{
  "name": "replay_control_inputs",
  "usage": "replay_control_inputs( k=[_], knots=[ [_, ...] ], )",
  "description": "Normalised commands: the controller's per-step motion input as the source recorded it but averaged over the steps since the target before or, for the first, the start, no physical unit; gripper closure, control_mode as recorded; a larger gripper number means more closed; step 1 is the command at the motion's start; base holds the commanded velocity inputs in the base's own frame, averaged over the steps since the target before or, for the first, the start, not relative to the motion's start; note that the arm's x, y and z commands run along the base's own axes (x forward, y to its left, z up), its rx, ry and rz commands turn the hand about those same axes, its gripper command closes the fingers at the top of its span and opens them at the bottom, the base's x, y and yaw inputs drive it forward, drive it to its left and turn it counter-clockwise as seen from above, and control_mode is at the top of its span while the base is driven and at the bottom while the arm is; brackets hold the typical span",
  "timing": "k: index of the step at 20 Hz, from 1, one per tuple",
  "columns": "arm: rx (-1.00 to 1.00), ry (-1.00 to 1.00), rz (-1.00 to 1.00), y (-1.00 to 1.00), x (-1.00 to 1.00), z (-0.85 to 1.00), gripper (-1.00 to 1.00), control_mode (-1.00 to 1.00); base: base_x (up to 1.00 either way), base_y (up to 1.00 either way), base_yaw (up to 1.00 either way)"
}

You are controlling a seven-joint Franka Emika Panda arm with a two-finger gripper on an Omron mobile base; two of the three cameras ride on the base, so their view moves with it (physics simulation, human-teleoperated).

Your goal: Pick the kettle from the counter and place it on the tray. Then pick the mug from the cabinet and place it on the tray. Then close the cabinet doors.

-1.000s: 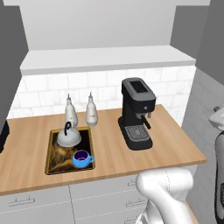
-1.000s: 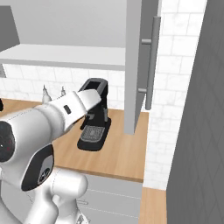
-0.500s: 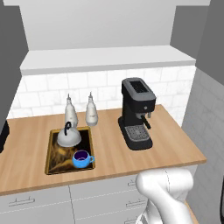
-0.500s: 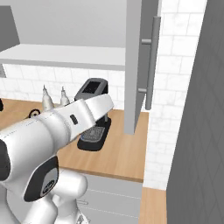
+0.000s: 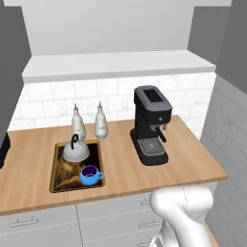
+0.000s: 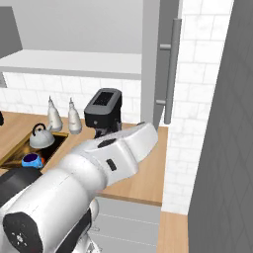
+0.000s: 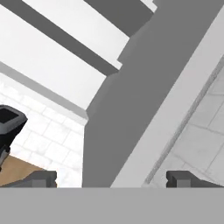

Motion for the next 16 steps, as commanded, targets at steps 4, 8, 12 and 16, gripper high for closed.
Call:
replay_control_inputs(
  k=[4, 8, 12, 16],
  knots=[
    [0.00, -0.09, 0.06, -0.58, -0.11, -0.19, -1.00, -1.00, 0.00, 0.00, 0.00],
    [0.00, -0.01, 0.16, -0.55, 0.02, -0.42, -1.00, -1.00, 0.00, 0.00, 0.00],
    [-0.01, 0.00, 0.25, -0.45, 0.16, -0.48, -1.00, -1.00, 0.00, 0.00, 0.00],
    [-0.02, 0.00, 0.30, -0.36, 0.32, -0.44, -1.00, -1.00, 0.00, 0.00, 0.00]
  ],
)
